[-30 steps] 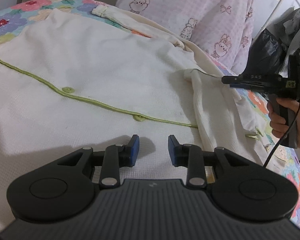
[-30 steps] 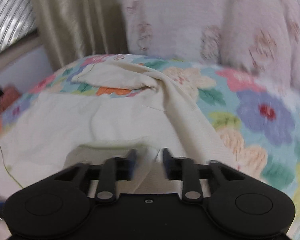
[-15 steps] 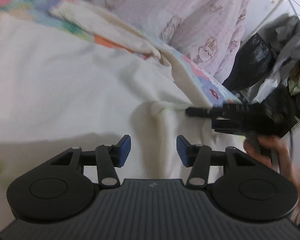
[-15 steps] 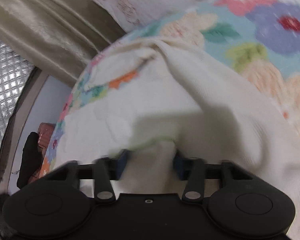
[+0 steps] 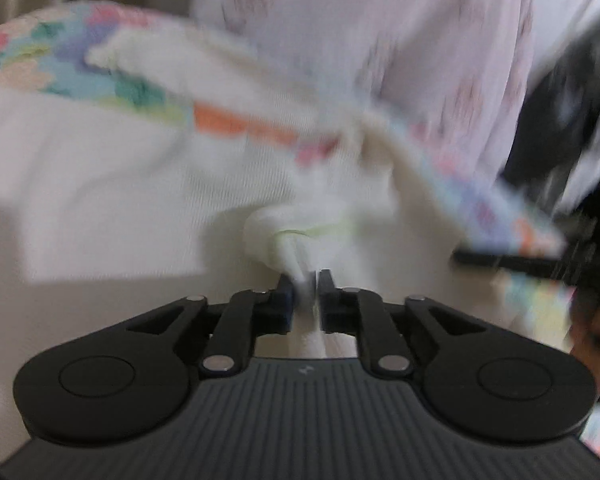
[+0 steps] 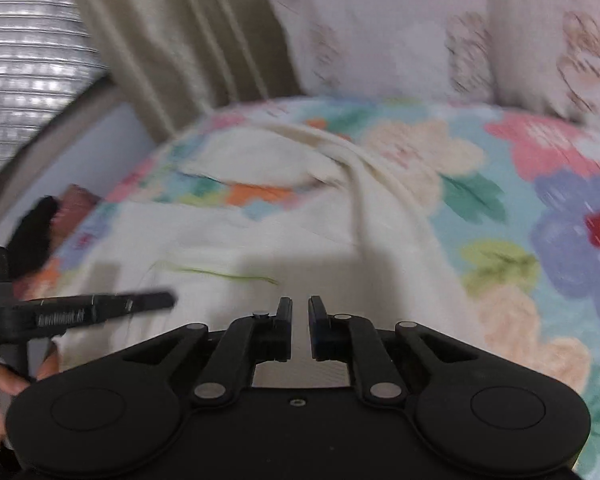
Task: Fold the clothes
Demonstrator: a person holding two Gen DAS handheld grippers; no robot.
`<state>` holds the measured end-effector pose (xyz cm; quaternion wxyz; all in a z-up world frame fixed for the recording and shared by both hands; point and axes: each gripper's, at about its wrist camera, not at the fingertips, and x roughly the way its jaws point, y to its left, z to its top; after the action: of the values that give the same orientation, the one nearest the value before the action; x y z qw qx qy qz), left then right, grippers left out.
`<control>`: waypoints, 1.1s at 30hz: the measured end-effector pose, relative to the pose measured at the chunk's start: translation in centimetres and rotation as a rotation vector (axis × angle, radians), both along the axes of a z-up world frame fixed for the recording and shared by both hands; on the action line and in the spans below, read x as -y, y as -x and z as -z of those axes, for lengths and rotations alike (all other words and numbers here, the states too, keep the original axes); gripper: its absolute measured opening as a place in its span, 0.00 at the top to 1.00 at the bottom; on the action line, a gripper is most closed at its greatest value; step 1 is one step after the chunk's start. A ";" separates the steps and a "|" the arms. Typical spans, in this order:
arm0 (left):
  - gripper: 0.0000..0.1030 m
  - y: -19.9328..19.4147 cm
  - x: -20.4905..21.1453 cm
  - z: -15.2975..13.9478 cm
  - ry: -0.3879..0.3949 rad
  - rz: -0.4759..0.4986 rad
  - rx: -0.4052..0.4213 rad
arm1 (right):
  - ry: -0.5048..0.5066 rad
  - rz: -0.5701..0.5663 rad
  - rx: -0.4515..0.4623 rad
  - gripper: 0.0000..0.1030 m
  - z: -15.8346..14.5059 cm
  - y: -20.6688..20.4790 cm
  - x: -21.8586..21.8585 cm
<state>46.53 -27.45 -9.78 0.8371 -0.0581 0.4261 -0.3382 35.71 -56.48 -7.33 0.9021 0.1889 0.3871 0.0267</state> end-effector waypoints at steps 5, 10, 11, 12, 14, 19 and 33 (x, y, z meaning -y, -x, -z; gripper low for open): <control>0.58 -2.0 -0.7 0.3 -0.049 -0.043 0.033 | 0.015 0.019 -0.035 0.68 0.8 0.1 1.4; 0.58 -8.0 -2.1 -0.3 -0.050 -0.178 0.045 | -0.017 0.020 -0.020 0.57 -0.9 -2.0 2.6; 0.58 -9.3 -2.7 -0.5 -0.034 -0.209 0.045 | -0.034 0.014 -0.029 0.53 -1.2 -3.0 2.5; 0.58 -10.6 -3.2 -0.7 -0.017 -0.240 0.039 | -0.048 0.008 -0.033 0.49 -1.4 -3.8 2.2; 0.58 -13.3 -4.6 -0.9 0.022 -0.297 0.004 | -0.057 0.000 -0.025 0.43 -1.8 -5.4 1.1; 0.57 -18.7 -6.2 -0.4 0.063 -0.429 -0.045 | -0.216 0.083 0.020 0.41 -1.3 -7.2 -0.8; 0.97 -25.1 -2.8 1.4 -0.050 -0.463 0.001 | -0.226 0.214 -0.036 0.41 -1.4 6.6 -3.8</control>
<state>71.62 -24.65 -11.21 0.8937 -0.1335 0.4092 -0.1266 29.14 -52.67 -5.96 0.8656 0.3299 0.3755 -0.0296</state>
